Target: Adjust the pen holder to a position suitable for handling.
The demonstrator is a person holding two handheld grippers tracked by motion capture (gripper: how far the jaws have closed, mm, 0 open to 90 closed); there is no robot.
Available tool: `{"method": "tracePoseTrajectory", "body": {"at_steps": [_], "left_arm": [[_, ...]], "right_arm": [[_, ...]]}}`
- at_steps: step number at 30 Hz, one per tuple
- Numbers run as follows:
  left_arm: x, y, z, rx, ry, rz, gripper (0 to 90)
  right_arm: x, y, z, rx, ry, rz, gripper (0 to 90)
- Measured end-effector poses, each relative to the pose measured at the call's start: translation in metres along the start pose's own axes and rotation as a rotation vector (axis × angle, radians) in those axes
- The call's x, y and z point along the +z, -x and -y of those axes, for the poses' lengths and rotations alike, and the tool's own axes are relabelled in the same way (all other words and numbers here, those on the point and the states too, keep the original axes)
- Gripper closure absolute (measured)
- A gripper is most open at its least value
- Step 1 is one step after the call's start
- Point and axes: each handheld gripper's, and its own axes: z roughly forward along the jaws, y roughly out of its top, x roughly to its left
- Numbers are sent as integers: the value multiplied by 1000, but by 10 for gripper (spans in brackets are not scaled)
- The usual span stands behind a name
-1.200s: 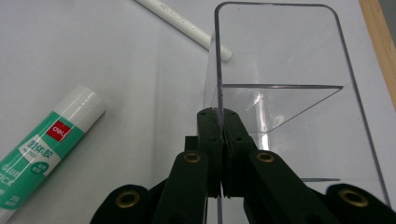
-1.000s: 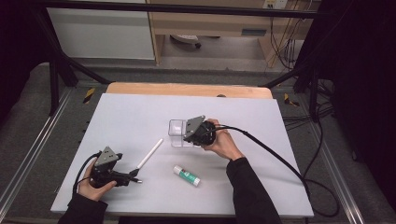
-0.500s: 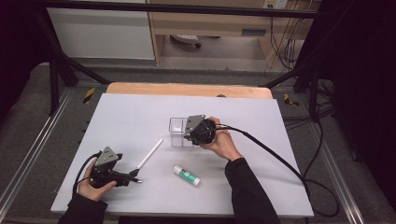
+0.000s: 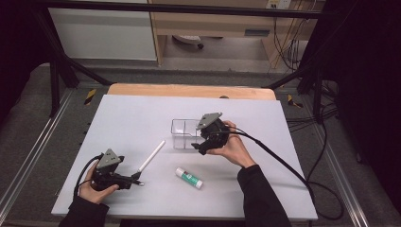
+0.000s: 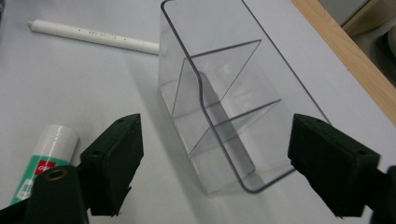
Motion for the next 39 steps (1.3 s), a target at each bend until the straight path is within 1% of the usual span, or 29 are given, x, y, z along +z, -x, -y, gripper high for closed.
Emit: {"method": "tracePoseTrajectory", "body": {"at_steps": [2,3,4,7,10,17,22,26,30,31,32,38,39], "left_arm": [[0,0,0,2,-1,1,67],[0,0,0,4,-2,1,66],[1,1,0,4,-3,1,66],[1,2,0,6,-9,3,66],[1,1,0,4,-13,3,66],[0,1,1,7,-19,8,75],[-3,-1,2,2,-20,8,94],[-5,-3,2,-3,-21,9,115],[-7,-4,3,-13,-20,7,147],[-8,-5,3,-8,-21,5,161],[-9,-5,3,-8,-19,3,174],[-13,-7,3,-11,-13,-13,260],[-13,-7,3,-15,-13,-15,272]], "right_arm": [[-5,1,5,26,-5,2,94],[-8,1,7,37,-7,13,75],[-12,1,10,47,-5,18,70],[-20,0,20,77,6,15,49],[-25,-1,30,95,5,16,39],[-26,-8,52,162,-3,-7,22],[-26,-15,63,214,15,-21,14],[-26,-23,64,227,19,-32,13],[-27,-31,63,230,49,-48,13],[-27,-32,63,230,56,-53,13],[-27,-34,63,230,61,-48,12],[-23,-43,58,218,58,-56,5],[-22,-45,56,216,52,-64,5]]}}
